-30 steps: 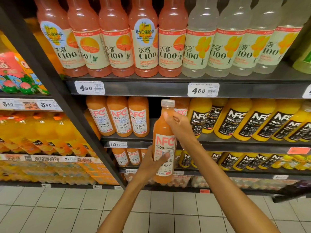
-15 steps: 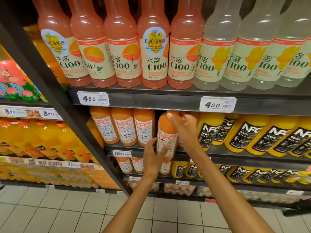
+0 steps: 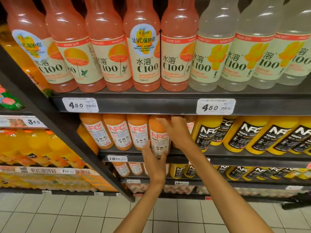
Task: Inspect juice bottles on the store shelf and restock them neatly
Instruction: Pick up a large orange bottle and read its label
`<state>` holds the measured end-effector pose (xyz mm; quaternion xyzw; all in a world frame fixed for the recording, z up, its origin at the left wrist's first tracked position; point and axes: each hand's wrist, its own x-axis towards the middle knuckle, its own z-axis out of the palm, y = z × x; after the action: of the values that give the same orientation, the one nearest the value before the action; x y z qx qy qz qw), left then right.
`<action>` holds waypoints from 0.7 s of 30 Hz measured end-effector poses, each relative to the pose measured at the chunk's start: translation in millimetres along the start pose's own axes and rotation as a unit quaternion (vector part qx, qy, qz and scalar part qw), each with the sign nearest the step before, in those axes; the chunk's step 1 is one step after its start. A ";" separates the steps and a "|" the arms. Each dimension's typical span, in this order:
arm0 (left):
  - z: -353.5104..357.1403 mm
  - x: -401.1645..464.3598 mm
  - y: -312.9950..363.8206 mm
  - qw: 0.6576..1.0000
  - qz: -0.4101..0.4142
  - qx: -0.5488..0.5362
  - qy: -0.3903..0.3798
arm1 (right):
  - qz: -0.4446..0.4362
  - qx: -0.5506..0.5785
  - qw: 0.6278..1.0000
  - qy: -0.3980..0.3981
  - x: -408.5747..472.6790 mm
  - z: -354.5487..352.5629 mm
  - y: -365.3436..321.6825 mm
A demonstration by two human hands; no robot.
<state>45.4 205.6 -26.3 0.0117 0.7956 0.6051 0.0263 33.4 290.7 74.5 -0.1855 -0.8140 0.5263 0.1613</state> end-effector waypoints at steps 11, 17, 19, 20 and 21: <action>15.1 9.8 -3.9 0.997 -0.019 0.054 0.049 | -0.007 -0.082 0.993 0.087 -0.5 9.8 5.8; 23.3 7.1 4.3 0.997 -0.031 0.057 0.049 | -0.005 -0.095 0.991 0.090 0.3 14.3 6.9; 28.1 2.8 11.3 0.997 -0.049 0.053 0.003 | -0.017 -0.091 0.990 0.109 -1.7 17.7 7.4; 30.2 0.9 10.7 0.997 -0.049 0.054 -0.015 | -0.018 -0.083 0.989 0.117 -3.1 18.9 7.3; 31.2 -1.6 12.0 0.997 -0.047 0.055 -0.017 | -0.017 -0.083 0.989 0.119 -4.2 19.7 7.5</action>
<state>48.7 238.7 -23.1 -0.0140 0.8269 0.5580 0.0678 29.0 275.8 59.6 -0.2451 -0.8330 0.4283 0.2501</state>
